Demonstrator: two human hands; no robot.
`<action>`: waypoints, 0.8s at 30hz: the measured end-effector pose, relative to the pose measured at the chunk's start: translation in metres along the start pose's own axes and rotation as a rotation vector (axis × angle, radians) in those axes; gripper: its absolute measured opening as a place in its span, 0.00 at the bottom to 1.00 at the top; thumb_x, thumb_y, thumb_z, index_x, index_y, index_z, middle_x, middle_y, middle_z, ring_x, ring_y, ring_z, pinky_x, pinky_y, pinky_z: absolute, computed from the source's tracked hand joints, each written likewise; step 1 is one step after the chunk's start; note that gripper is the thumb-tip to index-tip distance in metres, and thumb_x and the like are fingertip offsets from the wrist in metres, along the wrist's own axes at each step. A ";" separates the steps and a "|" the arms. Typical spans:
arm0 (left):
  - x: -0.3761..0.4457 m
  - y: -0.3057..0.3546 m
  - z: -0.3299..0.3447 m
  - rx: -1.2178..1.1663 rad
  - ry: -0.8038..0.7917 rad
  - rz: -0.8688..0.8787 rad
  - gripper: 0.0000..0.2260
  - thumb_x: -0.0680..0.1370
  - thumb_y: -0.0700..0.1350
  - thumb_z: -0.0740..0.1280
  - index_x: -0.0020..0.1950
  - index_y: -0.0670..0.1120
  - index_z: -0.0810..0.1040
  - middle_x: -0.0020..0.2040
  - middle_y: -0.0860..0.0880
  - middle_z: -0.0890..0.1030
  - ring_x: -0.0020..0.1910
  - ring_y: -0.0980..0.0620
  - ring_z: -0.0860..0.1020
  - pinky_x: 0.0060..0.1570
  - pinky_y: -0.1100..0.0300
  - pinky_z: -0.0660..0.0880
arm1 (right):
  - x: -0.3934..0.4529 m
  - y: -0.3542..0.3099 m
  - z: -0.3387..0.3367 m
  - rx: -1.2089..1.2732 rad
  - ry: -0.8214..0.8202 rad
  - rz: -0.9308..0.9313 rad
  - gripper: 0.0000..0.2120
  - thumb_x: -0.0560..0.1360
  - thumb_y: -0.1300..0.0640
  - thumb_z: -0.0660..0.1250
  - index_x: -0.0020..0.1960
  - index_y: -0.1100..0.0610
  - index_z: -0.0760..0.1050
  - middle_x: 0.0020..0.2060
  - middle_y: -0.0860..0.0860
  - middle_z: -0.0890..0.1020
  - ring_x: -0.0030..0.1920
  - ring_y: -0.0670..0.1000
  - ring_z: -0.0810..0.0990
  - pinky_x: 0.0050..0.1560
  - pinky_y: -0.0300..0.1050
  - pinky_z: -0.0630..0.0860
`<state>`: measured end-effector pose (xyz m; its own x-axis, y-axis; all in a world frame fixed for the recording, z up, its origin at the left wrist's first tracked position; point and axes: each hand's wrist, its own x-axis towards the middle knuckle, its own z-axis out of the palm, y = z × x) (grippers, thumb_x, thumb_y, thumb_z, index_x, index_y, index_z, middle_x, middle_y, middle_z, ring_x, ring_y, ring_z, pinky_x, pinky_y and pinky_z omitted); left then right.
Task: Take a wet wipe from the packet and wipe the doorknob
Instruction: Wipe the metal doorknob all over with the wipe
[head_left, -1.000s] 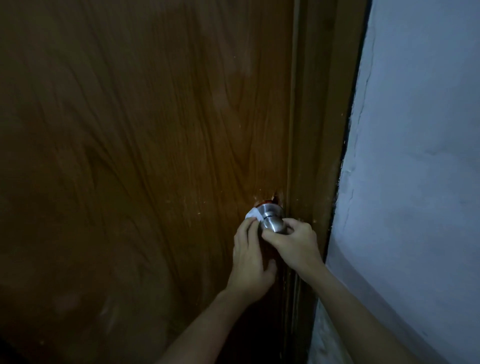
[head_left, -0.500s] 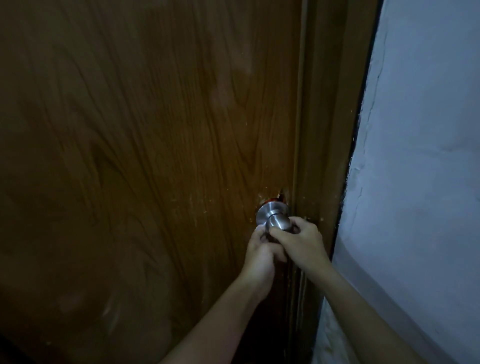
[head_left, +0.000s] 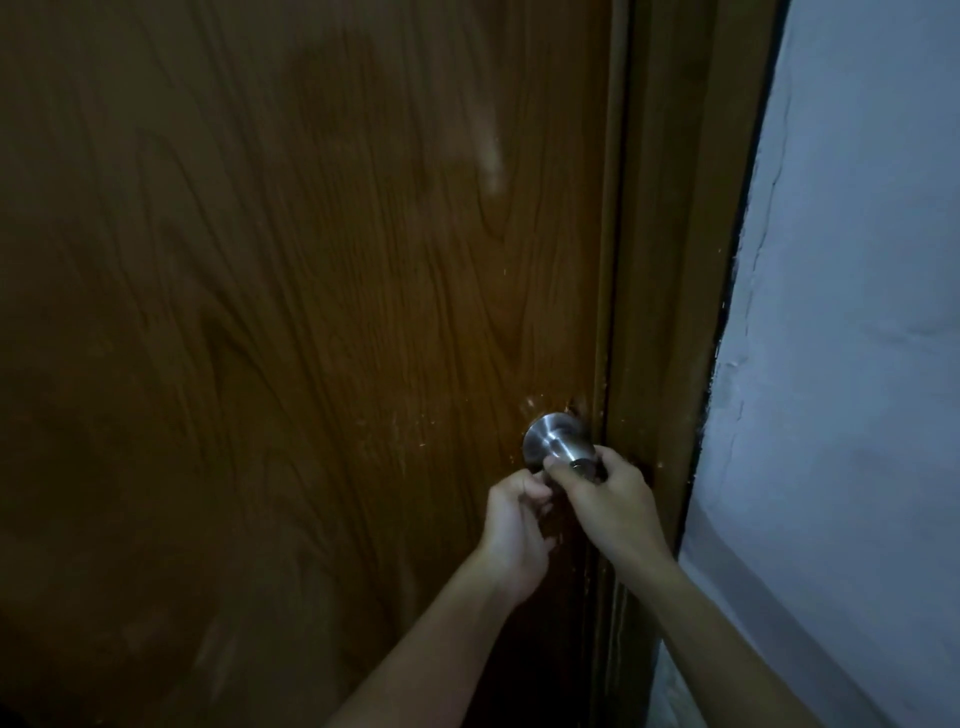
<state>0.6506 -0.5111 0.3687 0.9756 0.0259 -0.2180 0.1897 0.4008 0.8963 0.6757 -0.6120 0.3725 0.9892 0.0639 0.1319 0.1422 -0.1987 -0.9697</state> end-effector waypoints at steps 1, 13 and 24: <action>0.000 0.000 0.000 0.005 0.024 0.003 0.29 0.63 0.45 0.60 0.63 0.39 0.74 0.60 0.44 0.77 0.61 0.47 0.70 0.61 0.50 0.61 | -0.001 0.000 0.002 -0.045 0.018 -0.028 0.18 0.70 0.50 0.69 0.58 0.52 0.73 0.49 0.49 0.80 0.49 0.47 0.78 0.47 0.43 0.73; 0.003 0.003 -0.014 0.009 0.024 -0.054 0.30 0.62 0.51 0.57 0.62 0.43 0.76 0.69 0.41 0.71 0.70 0.43 0.66 0.73 0.40 0.52 | 0.009 -0.007 0.013 -0.651 0.038 -0.536 0.26 0.69 0.52 0.50 0.63 0.56 0.73 0.65 0.52 0.75 0.69 0.48 0.65 0.72 0.55 0.48; -0.011 -0.008 -0.047 0.275 -0.075 0.047 0.23 0.70 0.40 0.65 0.65 0.47 0.72 0.58 0.47 0.81 0.61 0.49 0.77 0.62 0.52 0.71 | -0.020 0.028 0.008 -0.493 0.224 -0.706 0.06 0.66 0.53 0.66 0.43 0.49 0.79 0.40 0.44 0.83 0.54 0.45 0.71 0.47 0.44 0.60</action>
<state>0.6330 -0.4715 0.3452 0.9876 -0.0333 -0.1535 0.1566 0.1369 0.9781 0.6593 -0.6106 0.3406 0.6413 0.1489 0.7527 0.6698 -0.5871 -0.4546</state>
